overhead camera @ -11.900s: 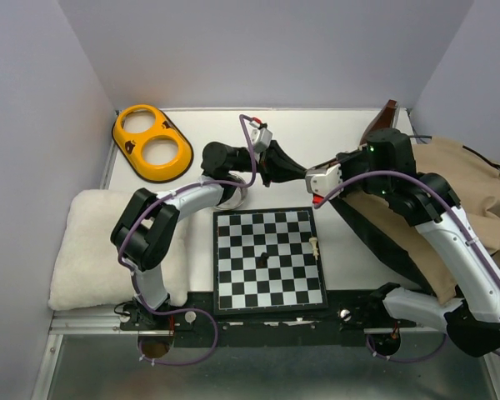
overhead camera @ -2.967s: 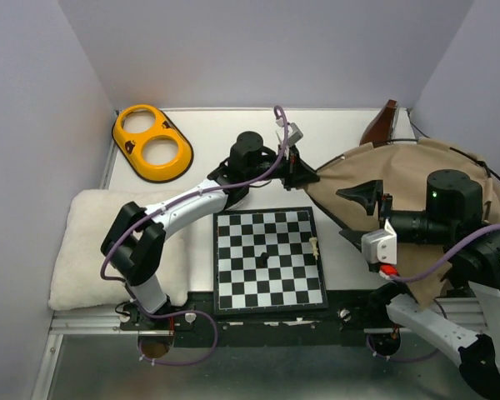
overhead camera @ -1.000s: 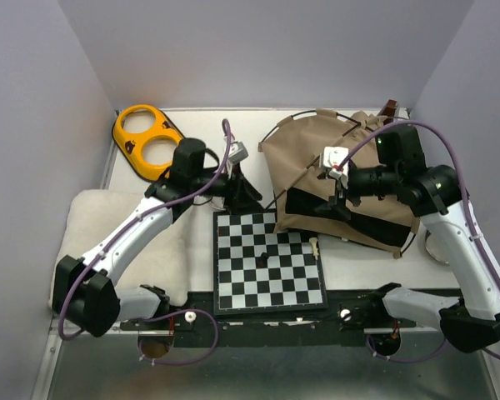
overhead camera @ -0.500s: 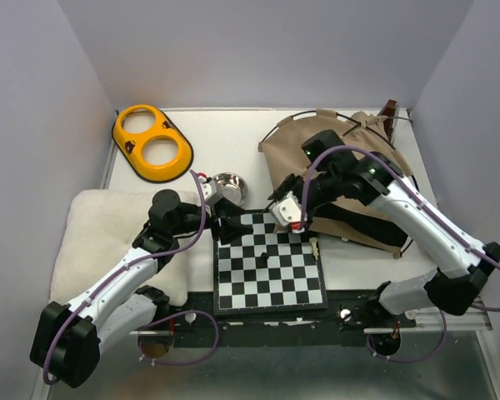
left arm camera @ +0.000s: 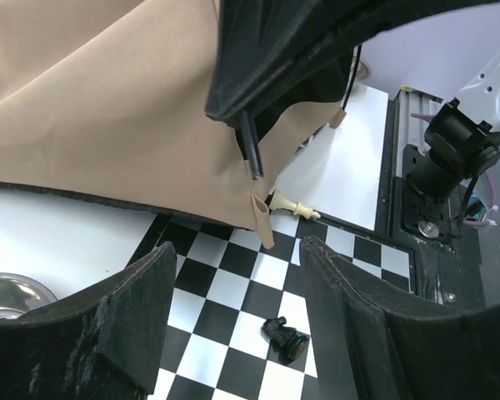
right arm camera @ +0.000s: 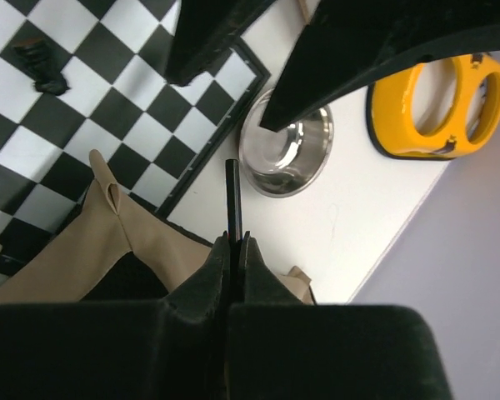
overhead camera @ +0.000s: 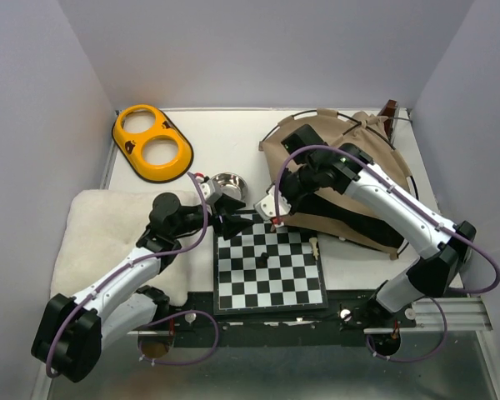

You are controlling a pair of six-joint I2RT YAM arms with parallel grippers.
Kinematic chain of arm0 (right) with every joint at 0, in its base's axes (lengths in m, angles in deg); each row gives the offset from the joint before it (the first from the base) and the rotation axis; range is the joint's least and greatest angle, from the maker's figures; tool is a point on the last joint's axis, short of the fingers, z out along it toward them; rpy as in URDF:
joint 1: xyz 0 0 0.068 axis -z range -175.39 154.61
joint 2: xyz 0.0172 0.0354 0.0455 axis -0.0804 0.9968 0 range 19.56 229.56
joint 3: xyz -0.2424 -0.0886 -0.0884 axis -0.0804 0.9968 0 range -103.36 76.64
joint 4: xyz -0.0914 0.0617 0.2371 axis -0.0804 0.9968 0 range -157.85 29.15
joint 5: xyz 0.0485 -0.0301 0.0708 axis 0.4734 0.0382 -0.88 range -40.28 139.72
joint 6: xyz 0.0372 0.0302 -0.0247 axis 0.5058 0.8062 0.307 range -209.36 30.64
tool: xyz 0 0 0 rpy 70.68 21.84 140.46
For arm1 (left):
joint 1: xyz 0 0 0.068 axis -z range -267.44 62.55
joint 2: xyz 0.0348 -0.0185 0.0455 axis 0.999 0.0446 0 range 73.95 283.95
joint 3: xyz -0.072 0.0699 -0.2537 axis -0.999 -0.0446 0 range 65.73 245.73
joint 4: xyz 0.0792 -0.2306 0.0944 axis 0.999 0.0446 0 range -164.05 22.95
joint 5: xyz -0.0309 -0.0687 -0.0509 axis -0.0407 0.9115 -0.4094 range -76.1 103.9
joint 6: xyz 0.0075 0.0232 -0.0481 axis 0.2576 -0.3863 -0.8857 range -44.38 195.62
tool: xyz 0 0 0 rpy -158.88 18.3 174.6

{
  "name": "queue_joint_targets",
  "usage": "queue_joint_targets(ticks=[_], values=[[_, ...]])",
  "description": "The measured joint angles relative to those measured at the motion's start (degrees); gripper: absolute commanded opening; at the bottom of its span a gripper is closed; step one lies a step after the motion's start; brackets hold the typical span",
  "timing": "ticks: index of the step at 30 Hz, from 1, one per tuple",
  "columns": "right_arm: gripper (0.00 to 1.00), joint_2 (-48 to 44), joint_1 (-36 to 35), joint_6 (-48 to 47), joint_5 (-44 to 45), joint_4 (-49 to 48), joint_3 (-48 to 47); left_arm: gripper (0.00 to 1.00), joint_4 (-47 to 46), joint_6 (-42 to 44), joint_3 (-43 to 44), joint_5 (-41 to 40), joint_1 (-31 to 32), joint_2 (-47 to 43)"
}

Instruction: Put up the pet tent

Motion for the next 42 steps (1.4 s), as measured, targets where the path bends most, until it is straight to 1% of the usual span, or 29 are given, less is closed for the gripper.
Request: queue_joint_targets(ticks=[4, 9, 14, 17, 20, 24, 25, 29, 30, 32, 33, 34, 36, 42], values=[[0.01, 2.4, 0.4, 0.1, 0.4, 0.1, -5.1, 0.71, -4.0, 0.4, -0.9, 0.0, 0.3, 1.8], [0.01, 4.4, 2.3, -0.1, 0.5, 0.6, -11.5, 0.69, -12.7, 1.2, -1.2, 0.0, 2.0, 9.5], [0.01, 4.6, 3.5, -0.4, 0.7, 1.3, -14.1, 0.66, -20.5, 2.8, -1.1, -0.4, 4.9, 17.3], [0.01, 4.9, 4.0, -0.5, 0.7, 2.2, -15.5, 0.64, -24.3, 3.3, -1.1, -1.3, 5.2, 21.5], [0.01, 4.9, 4.5, -0.6, 0.7, 2.8, -16.2, 0.62, -26.9, 3.4, -0.7, -2.9, 5.2, 24.8], [0.01, 4.9, 4.8, -0.8, 0.7, 3.8, -16.1, 0.61, -29.6, 3.4, 0.2, -5.2, 5.5, 26.7], [0.01, 4.9, 4.8, -0.9, 0.7, 3.9, -16.1, 0.59, -30.1, 3.4, 0.7, -5.7, 5.7, 27.0], [0.01, 4.9, 4.8, -1.0, 0.7, 4.0, -16.1, 0.41, -32.2, 3.3, 1.8, -7.0, 6.4, 27.5], [0.01, 4.9, 4.9, -1.0, 0.7, 4.0, -16.0, 0.33, -32.6, 3.4, 1.9, -7.1, 6.7, 27.6], [0.01, 4.9, 4.9, -1.0, 0.7, 4.0, -16.0, 0.13, -33.3, 3.4, 2.3, -7.6, 7.3, 27.8], [0.01, 4.9, 5.0, -1.2, 0.7, 4.0, -15.8, 0.07, -33.6, 3.3, 2.4, -7.8, 7.6, 27.8], [0.01, 4.9, 5.0, -1.4, 0.9, 4.0, -15.6, 0.03, -33.8, 3.3, 2.5, -7.9, 7.7, 27.9], [0.01, 4.8, 5.3, -2.2, 1.4, 4.0, -14.7, 0.00, -33.9, 3.4, 2.5, -8.0, 7.8, 27.9], [0.01, 3.2, 7.5, -6.8, 2.5, 4.4, -10.0, 0.00, -32.7, 3.2, 1.3, -8.2, 7.5, 27.2]])
